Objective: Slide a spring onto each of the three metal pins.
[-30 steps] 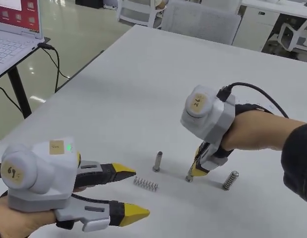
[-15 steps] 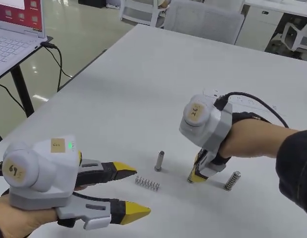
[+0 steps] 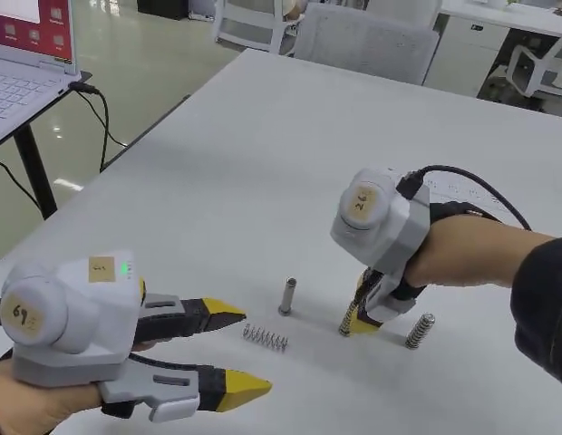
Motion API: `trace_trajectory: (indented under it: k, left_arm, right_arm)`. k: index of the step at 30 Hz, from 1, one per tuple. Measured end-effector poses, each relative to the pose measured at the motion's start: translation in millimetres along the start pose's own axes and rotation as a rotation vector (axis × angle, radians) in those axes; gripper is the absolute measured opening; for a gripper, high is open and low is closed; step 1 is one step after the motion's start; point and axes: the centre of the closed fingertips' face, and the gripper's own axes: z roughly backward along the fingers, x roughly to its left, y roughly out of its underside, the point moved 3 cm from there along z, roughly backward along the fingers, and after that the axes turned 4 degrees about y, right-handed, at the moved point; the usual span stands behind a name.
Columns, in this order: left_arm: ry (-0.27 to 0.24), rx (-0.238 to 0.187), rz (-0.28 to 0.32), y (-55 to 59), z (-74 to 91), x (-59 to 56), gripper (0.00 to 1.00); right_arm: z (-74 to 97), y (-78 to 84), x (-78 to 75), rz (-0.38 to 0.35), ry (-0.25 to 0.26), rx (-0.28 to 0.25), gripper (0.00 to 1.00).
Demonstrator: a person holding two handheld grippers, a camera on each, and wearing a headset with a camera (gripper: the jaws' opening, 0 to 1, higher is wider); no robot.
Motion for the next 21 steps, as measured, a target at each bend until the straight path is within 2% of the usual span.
trace_trajectory:
  k: [6,11,16,21]
  left_arm:
    - [0.001,0.002,-0.003,-0.8,-0.4,-1.3,0.42]
    - [-0.001,0.004,-0.006,-1.4,0.7,-1.5,0.42]
    - [-0.006,0.003,-0.006,-1.9,2.2,-1.2,0.41]
    - [-0.009,0.005,-0.007,-1.7,3.8,-1.4,0.41]
  right_arm:
    - [14.9,-14.2,2.6,0.024,0.033,-0.035,0.18]
    - [20.2,-27.1,10.8,0.037,0.031,-0.074,0.18]
    - [22.7,-39.7,20.6,0.034,0.008,-0.115,0.16]
    - [16.5,-50.3,32.1,0.026,-0.034,-0.14,0.15]
